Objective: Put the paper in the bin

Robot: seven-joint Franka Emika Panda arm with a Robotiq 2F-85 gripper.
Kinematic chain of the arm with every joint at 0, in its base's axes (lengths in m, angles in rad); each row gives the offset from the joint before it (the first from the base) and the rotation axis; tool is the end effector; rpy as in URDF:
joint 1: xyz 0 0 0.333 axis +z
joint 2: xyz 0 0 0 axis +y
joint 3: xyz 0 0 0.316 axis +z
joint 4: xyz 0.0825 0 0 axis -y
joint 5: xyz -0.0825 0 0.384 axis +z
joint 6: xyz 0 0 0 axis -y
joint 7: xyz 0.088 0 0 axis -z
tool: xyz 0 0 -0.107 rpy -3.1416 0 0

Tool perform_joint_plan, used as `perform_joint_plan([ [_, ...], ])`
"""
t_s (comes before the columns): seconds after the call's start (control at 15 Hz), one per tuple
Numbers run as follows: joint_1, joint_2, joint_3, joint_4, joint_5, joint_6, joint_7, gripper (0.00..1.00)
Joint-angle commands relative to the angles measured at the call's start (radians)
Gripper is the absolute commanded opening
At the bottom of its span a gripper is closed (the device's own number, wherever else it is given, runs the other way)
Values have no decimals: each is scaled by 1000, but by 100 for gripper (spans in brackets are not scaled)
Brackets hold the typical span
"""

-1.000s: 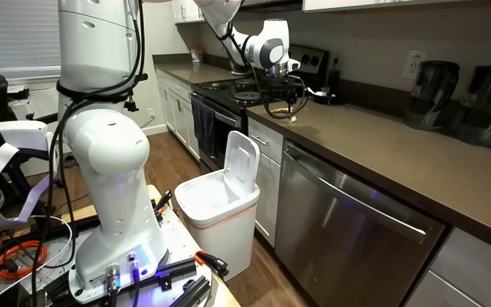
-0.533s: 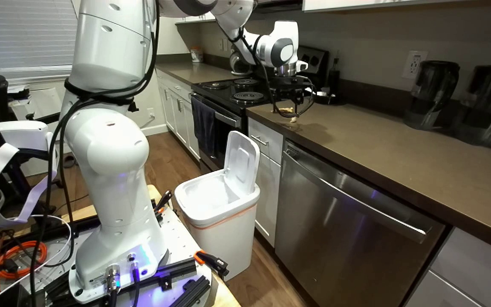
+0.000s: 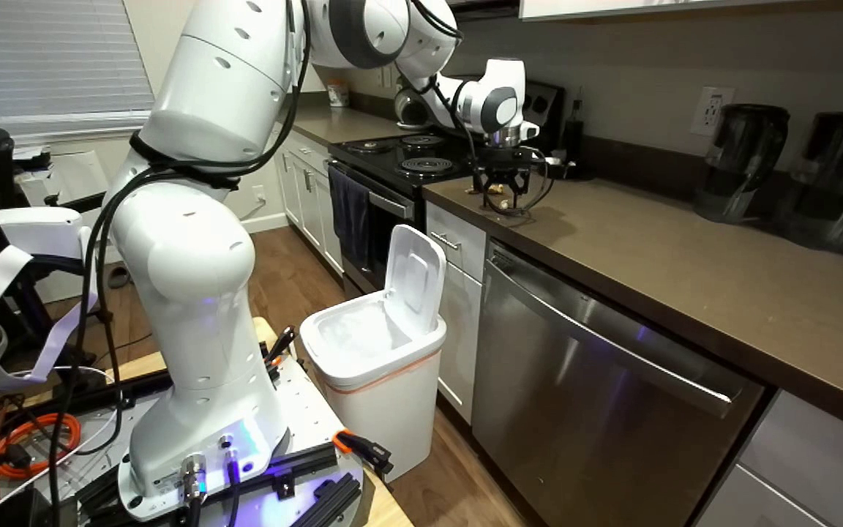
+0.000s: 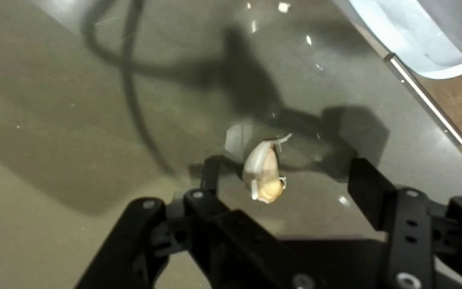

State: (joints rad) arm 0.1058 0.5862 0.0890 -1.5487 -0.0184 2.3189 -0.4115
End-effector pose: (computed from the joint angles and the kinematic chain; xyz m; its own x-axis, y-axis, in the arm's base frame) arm 0.7067 0.1285 0.3272 0.8101 0.5569 0.1831 0.5593 -0.8278 0.0432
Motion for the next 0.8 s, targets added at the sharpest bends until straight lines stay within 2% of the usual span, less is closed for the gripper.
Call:
perform_joint_plan([
  [0.0, -18, 54, 15, 95, -38, -50, -15, 54],
  [0.2, -10, 66, 9, 147, -56, -115, -4, 60],
  [0.27, -6, 69, 6, 164, -68, -140, -3, 67],
  [0.33, -2, 71, 1, 178, -83, -162, -1, 86],
  [0.47, 2, 74, -2, 200, -105, -197, 1, 98],
  [0.6, 2, 75, -1, 215, -117, -225, -1, 88],
  [0.67, 2, 76, -2, 221, -122, -230, 1, 65],
  [0.73, 1, 76, 0, 223, -123, -237, -1, 78],
])
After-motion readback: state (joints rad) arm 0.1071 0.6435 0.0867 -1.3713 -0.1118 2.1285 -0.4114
